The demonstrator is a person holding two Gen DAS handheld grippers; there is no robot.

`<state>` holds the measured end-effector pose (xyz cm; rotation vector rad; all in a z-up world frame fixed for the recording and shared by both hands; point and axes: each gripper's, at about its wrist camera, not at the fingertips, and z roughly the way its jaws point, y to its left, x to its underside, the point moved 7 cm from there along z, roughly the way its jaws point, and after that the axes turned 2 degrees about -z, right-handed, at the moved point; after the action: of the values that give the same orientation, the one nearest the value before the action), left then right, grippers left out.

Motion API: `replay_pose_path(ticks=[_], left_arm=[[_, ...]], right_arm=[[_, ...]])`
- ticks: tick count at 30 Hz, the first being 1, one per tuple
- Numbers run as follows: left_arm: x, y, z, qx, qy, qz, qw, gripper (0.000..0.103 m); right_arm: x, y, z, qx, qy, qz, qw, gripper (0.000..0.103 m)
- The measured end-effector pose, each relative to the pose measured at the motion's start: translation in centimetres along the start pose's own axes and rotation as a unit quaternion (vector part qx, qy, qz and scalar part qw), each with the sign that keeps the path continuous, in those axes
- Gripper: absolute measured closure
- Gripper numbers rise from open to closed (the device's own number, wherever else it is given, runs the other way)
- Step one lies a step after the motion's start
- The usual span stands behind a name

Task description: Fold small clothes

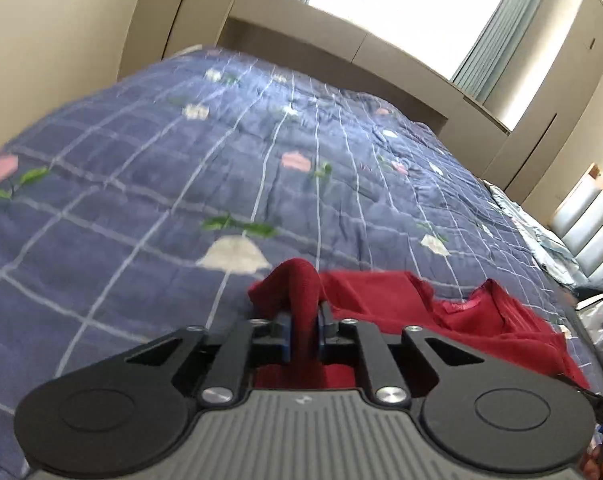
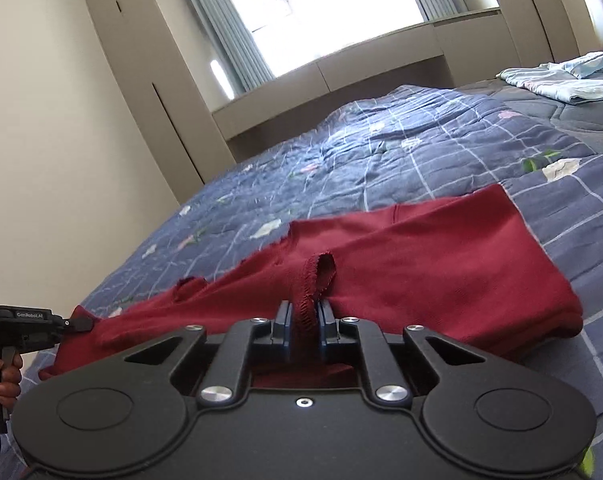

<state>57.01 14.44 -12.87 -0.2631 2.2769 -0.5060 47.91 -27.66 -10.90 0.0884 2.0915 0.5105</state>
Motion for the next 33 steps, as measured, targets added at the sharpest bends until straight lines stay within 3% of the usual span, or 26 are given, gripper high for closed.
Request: replay_pose_path(ticks=[1,2,3,8,12,16,18,20,23,26,28,29,30,32,33], left_arm=[[0.0,0.4,-0.2,-0.003,-0.002,-0.01,0.9999,0.061],[0.0,0.8,-0.7,-0.009,-0.006,-0.019,0.9998,0.034],[0.0,1.1,-1.5,-0.014,-0.018,-0.022,0.9995,0.019],[1.1,1.8,-5.8,-0.01,-0.055,0.042,0.9975,0.011],[3.5,1.8,-8.0,-0.039,-0.056,0.141,0.9877,0.01],[5.8,0.7,-7.9,-0.069,-0.045,0.242,0.9667,0.027],[6.3,-0.2,-7.6,-0.064,-0.04,0.262,0.9622,0.036],[6.8,-1.0,-7.2,-0.058,-0.034,0.287,0.9556,0.038],[7.4,-1.6,-7.0,-0.08,-0.04,0.333,0.9386,0.042],[7.4,-2.3,-6.7,-0.084,-0.051,0.353,0.9305,0.048],[7.5,-2.8,-6.2,-0.09,-0.058,0.369,0.9234,0.058],[7.6,-3.1,-5.9,-0.094,-0.059,0.375,0.9202,0.076],[7.7,-3.2,-5.9,-0.096,-0.058,0.377,0.9195,0.097],[7.5,-3.3,-6.1,-0.108,-0.074,0.359,0.9241,0.097],[7.4,-3.1,-6.5,-0.113,-0.081,0.336,0.9316,0.097]], right_arm=[[0.0,-0.1,0.1,-0.002,0.002,0.002,1.0,0.089],[0.1,-0.3,0.2,-0.004,0.004,0.008,1.0,0.089],[0.1,-0.5,0.3,-0.006,0.005,0.014,1.0,0.089],[0.3,-0.6,0.3,-0.008,0.005,0.017,1.0,0.089],[0.3,-0.6,0.4,-0.009,0.005,0.019,1.0,0.089],[0.3,-0.6,0.4,-0.009,0.005,0.018,1.0,0.088],[0.4,-0.6,0.4,-0.009,0.005,0.018,1.0,0.088],[0.4,-0.6,0.4,-0.009,0.005,0.018,1.0,0.088],[0.4,-0.7,0.5,-0.009,0.007,0.018,1.0,0.088],[0.5,-0.7,0.5,-0.009,0.007,0.018,1.0,0.088],[0.5,-0.7,0.5,-0.009,0.007,0.018,1.0,0.088],[0.5,-0.7,0.5,-0.009,0.007,0.018,1.0,0.088],[0.5,-0.8,0.5,-0.009,0.007,0.018,1.0,0.088],[0.5,-0.7,0.5,-0.01,0.007,0.019,1.0,0.088],[0.5,-0.7,0.5,-0.011,0.007,0.019,1.0,0.087]])
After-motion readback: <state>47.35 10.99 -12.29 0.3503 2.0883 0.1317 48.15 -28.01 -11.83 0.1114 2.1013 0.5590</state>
